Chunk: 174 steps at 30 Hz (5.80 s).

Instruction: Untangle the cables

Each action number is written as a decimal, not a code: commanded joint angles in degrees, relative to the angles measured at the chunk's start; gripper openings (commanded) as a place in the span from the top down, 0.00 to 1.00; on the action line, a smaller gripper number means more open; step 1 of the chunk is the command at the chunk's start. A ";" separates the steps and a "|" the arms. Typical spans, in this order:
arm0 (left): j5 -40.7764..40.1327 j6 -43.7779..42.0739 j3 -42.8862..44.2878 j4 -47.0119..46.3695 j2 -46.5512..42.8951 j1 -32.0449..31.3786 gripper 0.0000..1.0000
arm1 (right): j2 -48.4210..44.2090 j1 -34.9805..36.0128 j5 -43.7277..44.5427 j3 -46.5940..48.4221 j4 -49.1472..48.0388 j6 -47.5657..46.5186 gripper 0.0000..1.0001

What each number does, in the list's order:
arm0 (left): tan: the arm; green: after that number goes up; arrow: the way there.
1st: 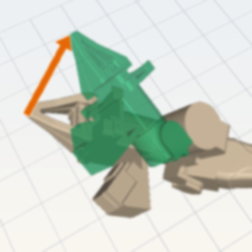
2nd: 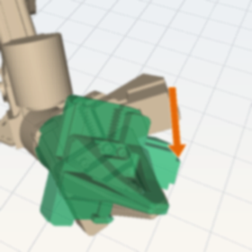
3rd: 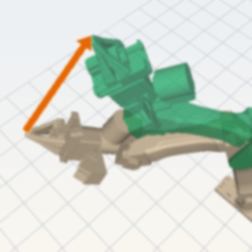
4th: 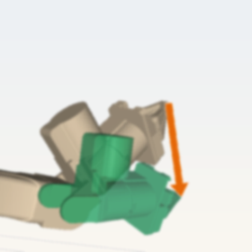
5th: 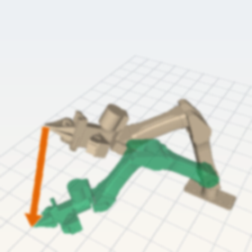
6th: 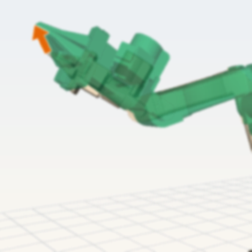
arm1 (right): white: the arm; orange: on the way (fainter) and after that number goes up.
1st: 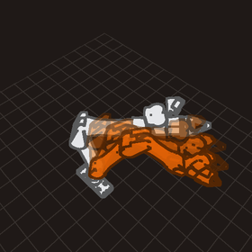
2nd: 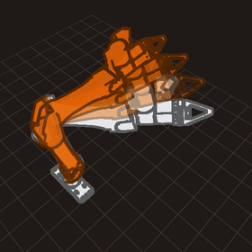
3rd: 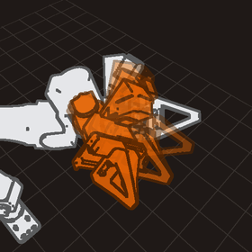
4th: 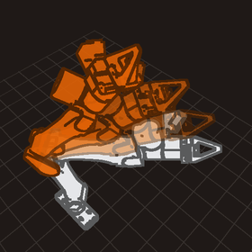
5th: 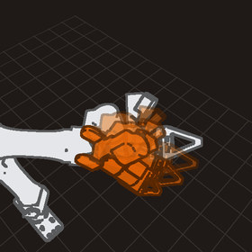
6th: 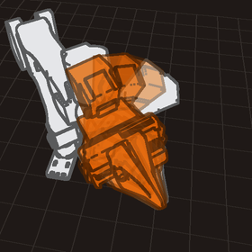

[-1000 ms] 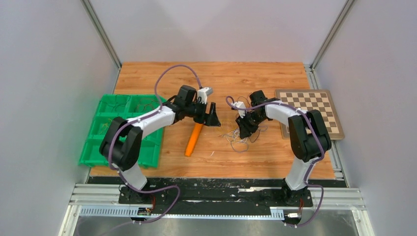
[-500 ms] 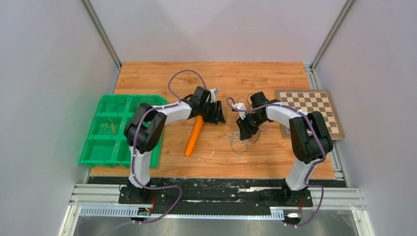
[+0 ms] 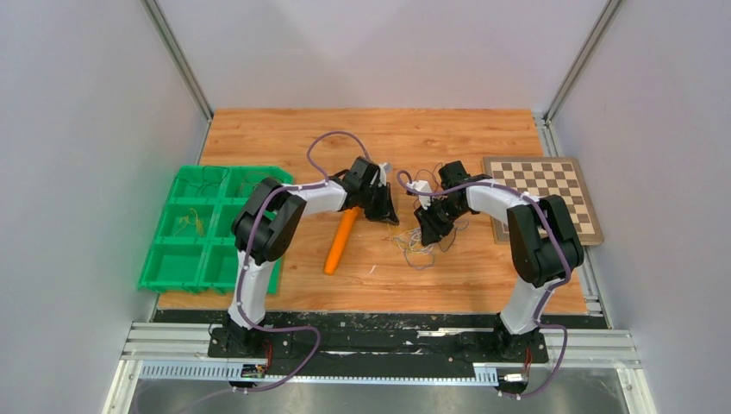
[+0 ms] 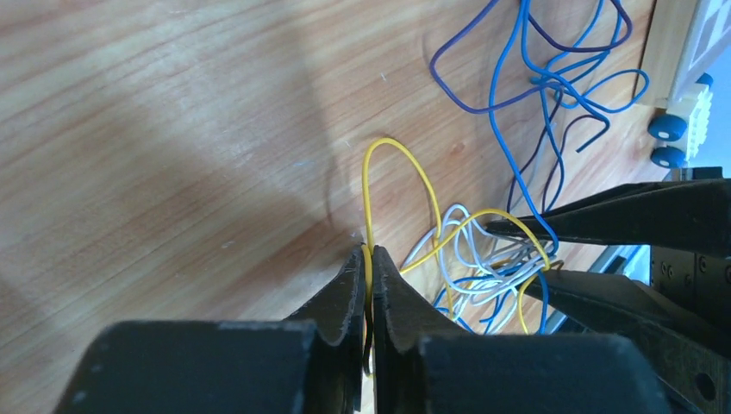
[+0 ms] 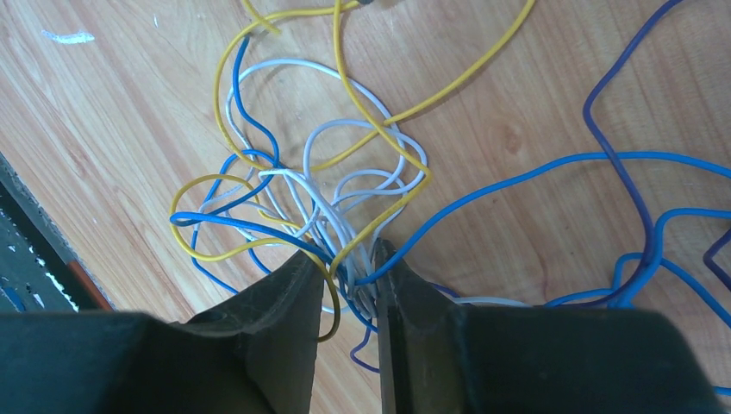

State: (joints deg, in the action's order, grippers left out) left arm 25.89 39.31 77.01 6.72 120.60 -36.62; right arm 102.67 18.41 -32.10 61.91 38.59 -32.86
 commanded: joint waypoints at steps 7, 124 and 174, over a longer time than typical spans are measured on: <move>0.69 -6.36 5.10 1.26 -7.38 2.82 1.00 | 0.83 -0.83 0.01 0.22 -0.93 -0.18 0.72; 11.44 -48.62 -0.77 20.57 -27.38 5.83 0.13 | 10.85 -8.58 8.70 30.04 1.59 10.31 0.34; 19.66 -42.50 10.72 15.87 -47.54 16.37 0.00 | -2.77 8.90 -14.87 57.44 -4.84 23.10 1.00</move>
State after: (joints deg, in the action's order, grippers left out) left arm 40.86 -9.10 86.08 24.93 72.44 -17.41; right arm 101.34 24.67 -45.60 119.61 35.68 -13.13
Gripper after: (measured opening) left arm 1.000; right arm 0.005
